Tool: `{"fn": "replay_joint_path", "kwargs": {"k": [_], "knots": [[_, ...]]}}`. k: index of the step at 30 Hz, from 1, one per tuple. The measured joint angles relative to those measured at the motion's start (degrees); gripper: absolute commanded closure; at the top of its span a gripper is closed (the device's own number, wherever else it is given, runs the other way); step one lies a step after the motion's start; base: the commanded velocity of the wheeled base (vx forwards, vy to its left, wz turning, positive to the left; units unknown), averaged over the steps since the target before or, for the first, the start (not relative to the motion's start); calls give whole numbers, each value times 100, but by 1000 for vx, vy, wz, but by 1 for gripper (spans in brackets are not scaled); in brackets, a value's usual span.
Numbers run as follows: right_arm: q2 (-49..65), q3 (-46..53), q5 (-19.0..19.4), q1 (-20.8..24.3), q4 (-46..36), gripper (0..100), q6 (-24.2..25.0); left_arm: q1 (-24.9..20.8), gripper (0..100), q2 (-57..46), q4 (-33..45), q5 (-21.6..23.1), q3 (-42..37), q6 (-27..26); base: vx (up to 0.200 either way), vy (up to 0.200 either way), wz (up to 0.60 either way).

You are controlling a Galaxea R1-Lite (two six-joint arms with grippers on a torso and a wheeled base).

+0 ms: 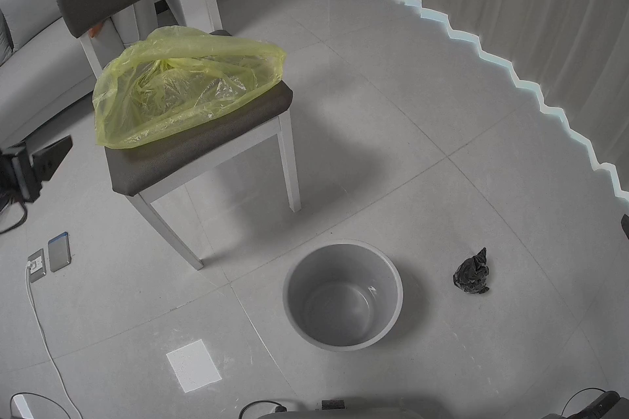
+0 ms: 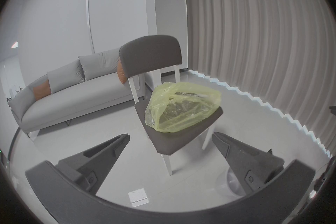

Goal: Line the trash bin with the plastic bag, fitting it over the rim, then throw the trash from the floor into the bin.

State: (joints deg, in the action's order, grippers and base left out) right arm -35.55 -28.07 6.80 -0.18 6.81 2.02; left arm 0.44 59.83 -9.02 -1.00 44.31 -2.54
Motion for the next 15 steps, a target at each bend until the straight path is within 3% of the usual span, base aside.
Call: {"fn": "replay_joint_path", "kwargs": {"k": [15], "knots": [[-869, -384, -27, -41, 126, 0, -35, 107, 0, 3696, -162, -836, 2743, -428, 0, 0, 0]]}}
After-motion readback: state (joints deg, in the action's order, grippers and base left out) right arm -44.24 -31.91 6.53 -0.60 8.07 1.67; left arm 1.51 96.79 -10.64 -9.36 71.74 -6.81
